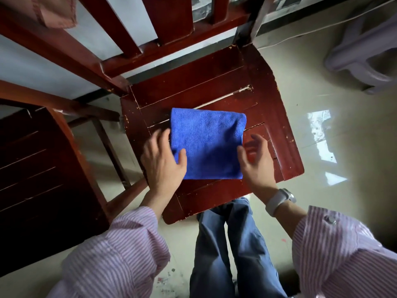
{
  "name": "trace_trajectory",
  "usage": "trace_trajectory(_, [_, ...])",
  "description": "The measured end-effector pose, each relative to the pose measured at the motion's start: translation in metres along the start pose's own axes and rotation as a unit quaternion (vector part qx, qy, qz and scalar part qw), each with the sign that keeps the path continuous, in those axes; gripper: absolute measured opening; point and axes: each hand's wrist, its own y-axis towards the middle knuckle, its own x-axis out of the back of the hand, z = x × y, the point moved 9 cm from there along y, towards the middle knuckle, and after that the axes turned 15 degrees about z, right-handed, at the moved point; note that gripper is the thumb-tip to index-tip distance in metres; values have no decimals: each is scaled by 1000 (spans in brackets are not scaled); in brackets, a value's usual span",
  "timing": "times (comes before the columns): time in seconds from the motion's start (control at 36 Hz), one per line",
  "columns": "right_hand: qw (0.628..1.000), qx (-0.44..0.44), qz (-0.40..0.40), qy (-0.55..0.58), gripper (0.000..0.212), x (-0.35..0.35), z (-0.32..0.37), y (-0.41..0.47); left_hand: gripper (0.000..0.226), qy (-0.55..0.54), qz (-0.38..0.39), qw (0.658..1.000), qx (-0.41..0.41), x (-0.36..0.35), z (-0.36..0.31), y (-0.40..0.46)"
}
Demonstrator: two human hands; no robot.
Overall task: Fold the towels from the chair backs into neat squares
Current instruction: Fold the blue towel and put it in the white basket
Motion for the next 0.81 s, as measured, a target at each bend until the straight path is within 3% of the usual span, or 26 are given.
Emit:
trace_trajectory(0.11, [999,5,-21,46,47,4,16,29,57,173,24,972,-155,-17,-54,13])
trace_trajectory(0.19, [999,-4,-33,43,44,6,21,49,62,248,58,946,-198,-40,-67,25])
trace_trajectory(0.31, [1000,3,-11,8,40,7,17,68,65,261,58,942,-201,-55,-52,39])
trace_trajectory(0.42, [981,22,-39,-188,46,18,23,60,65,244,59,945,-208,-52,-54,38])
trace_trajectory(0.5, [943,152,-98,-278,49,15,56,37,61,243,57,944,-217,-47,-55,35])
trace_trajectory(0.58, [901,229,-47,-367,52,-26,70,31,58,256,44,948,-186,-44,-43,39])
trace_trajectory(0.67, [876,210,8,-434,52,-61,50,39,60,254,45,954,-156,-46,-32,44])
trace_trajectory(0.81, [864,205,11,-459,52,-67,33,48,61,248,59,956,-146,-51,-31,47])
